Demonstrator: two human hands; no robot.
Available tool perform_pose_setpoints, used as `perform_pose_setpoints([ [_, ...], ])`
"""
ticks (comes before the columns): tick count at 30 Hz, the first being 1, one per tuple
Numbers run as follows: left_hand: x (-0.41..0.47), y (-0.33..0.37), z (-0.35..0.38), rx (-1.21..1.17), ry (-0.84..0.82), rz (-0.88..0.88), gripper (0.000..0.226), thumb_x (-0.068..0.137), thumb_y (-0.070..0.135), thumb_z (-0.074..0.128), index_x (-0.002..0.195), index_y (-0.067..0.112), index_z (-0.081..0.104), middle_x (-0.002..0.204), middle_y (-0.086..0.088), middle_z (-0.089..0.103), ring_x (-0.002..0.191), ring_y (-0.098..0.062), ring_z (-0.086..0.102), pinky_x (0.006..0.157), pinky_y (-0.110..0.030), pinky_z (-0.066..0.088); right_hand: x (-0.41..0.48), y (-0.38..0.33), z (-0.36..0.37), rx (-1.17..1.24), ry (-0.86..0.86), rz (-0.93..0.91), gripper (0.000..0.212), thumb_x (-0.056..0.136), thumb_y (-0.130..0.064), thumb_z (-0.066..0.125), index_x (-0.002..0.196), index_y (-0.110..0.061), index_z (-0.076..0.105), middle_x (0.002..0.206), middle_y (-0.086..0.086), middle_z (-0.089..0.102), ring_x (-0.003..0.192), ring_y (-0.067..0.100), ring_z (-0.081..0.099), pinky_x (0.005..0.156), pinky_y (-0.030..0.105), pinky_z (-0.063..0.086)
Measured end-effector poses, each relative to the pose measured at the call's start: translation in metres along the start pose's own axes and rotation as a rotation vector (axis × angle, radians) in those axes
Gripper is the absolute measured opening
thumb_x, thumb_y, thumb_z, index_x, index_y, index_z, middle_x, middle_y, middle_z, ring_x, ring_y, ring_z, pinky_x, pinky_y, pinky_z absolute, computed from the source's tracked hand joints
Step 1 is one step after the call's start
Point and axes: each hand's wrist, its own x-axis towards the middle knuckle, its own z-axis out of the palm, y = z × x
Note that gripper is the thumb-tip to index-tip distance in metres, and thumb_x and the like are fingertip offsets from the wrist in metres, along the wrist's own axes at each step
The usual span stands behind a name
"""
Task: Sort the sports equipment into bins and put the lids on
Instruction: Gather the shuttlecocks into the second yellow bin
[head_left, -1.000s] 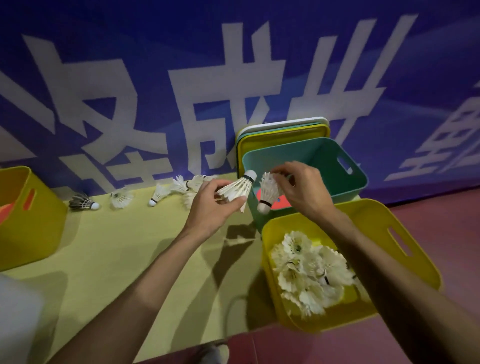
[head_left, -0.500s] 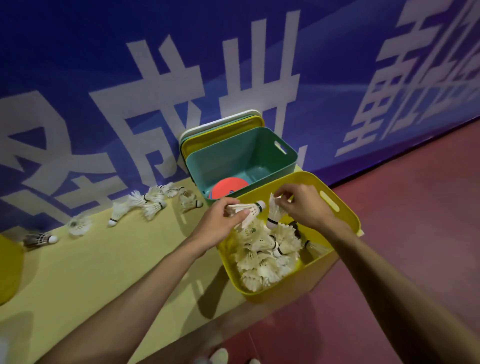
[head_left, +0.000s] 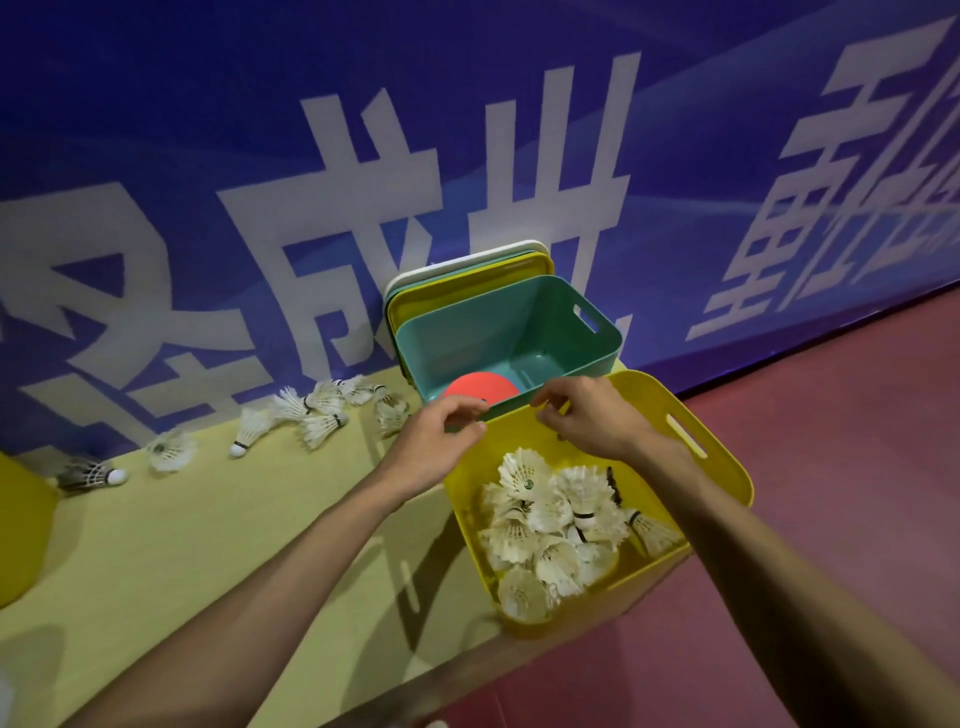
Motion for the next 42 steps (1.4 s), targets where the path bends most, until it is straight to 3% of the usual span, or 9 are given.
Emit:
perform_pose_setpoints([
  [6,0.01,-0.029,-0.051,-0.026,0.08,-0.045,0.023,0.09,0.014,0.062,0.111,0.02,0.066,0.111,0.004,0.067,0.105,-0.007,0.061,0.096,-0.025,0.046,0.045,-0.046,0.023,0.037,-0.033,-0.056,0.02,0.087,-0.019,0.061,0.104,-0.017,0.071,0.095,0.004,0.072,0.083,0.018,0.066,0.084,0.031,0.05],
  [11,0.019,-0.067,-0.097,-0.088,0.126,-0.117,0.019,0.09,0.014,0.062,0.108,0.02,0.067,0.107,0.005,0.069,0.101,-0.007,0.062,0.094,-0.022,0.048,0.087,-0.087,0.051,0.038,-0.074,-0.091,0.022,0.088,-0.021,0.058,0.106,-0.019,0.07,0.102,0.003,0.073,0.093,0.02,0.066,0.084,0.031,0.05],
  [15,0.029,-0.104,-0.124,-0.129,0.161,-0.2,0.019,0.09,0.011,0.061,0.103,0.022,0.067,0.102,0.002,0.069,0.1,-0.011,0.063,0.093,-0.024,0.049,0.122,-0.121,0.078,0.074,-0.144,-0.133,0.024,0.091,-0.024,0.058,0.112,-0.019,0.067,0.099,-0.002,0.071,0.091,0.014,0.065,0.073,0.02,0.042],
  [19,0.043,-0.144,-0.148,-0.155,0.232,-0.29,0.021,0.088,0.003,0.059,0.103,0.016,0.068,0.102,-0.003,0.069,0.097,-0.015,0.063,0.09,-0.024,0.048,0.161,-0.15,0.113,0.129,-0.197,-0.128,0.026,0.091,-0.023,0.059,0.116,-0.018,0.064,0.097,-0.003,0.071,0.089,0.015,0.064,0.079,0.023,0.044],
  [25,0.069,-0.218,-0.191,-0.161,0.377,-0.441,0.026,0.085,-0.001,0.055,0.105,0.012,0.066,0.102,-0.001,0.064,0.089,-0.013,0.058,0.069,-0.003,0.041,0.219,-0.166,0.179,0.078,-0.32,-0.071,0.029,0.09,-0.021,0.06,0.118,-0.014,0.063,0.11,0.004,0.069,0.1,0.023,0.062,0.088,0.029,0.045],
  [30,0.09,-0.282,-0.218,-0.066,0.425,-0.535,0.03,0.083,0.002,0.057,0.108,0.018,0.064,0.121,-0.006,0.058,0.103,-0.016,0.058,0.087,-0.023,0.042,0.254,-0.171,0.235,0.022,-0.384,0.0,0.033,0.09,-0.021,0.059,0.122,-0.012,0.061,0.12,0.006,0.064,0.107,0.021,0.059,0.088,0.025,0.043],
  [36,0.1,-0.341,-0.227,0.028,0.389,-0.586,0.061,0.081,0.001,0.058,0.136,0.024,0.047,0.136,-0.009,0.038,0.129,-0.021,0.037,0.097,-0.013,0.025,0.284,-0.173,0.293,-0.035,-0.474,0.065,0.045,0.089,-0.022,0.058,0.133,-0.015,0.049,0.135,0.01,0.048,0.12,0.027,0.051,0.1,0.031,0.039],
  [39,0.102,-0.363,-0.224,0.015,0.311,-0.593,0.072,0.081,0.002,0.059,0.142,0.036,0.038,0.141,-0.007,0.033,0.134,-0.02,0.031,0.103,-0.016,0.023,0.292,-0.174,0.31,-0.053,-0.484,0.089,0.056,0.09,-0.022,0.057,0.142,-0.016,0.037,0.143,0.011,0.039,0.127,0.029,0.045,0.104,0.035,0.037],
  [42,0.104,-0.373,-0.219,0.073,0.254,-0.596,0.072,0.083,0.01,0.061,0.143,0.041,0.036,0.134,-0.002,0.039,0.126,-0.019,0.039,0.106,-0.026,0.031,0.291,-0.173,0.322,-0.072,-0.48,0.099,0.055,0.091,-0.023,0.055,0.142,-0.016,0.037,0.142,0.01,0.039,0.126,0.03,0.046,0.104,0.037,0.04],
])
